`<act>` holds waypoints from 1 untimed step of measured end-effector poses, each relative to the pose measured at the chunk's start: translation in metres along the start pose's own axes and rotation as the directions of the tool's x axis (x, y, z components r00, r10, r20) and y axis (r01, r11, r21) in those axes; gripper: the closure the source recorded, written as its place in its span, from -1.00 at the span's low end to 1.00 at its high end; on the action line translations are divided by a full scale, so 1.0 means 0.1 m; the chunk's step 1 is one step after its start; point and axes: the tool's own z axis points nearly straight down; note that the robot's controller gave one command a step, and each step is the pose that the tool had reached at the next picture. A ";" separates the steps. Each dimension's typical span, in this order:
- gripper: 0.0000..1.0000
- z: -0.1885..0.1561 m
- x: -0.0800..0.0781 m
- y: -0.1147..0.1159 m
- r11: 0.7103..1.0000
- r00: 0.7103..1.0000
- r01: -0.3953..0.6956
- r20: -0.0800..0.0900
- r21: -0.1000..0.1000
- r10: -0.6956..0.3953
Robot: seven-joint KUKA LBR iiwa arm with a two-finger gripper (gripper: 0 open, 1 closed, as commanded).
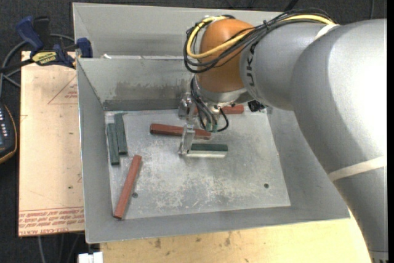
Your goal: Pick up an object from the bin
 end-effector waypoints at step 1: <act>1.00 -0.01 0.00 0.00 1.000 1.000 0.000 -0.001 0.000 0.000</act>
Offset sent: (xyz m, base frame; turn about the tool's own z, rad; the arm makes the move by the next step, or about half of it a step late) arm 0.0000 0.0000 0.0000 0.0000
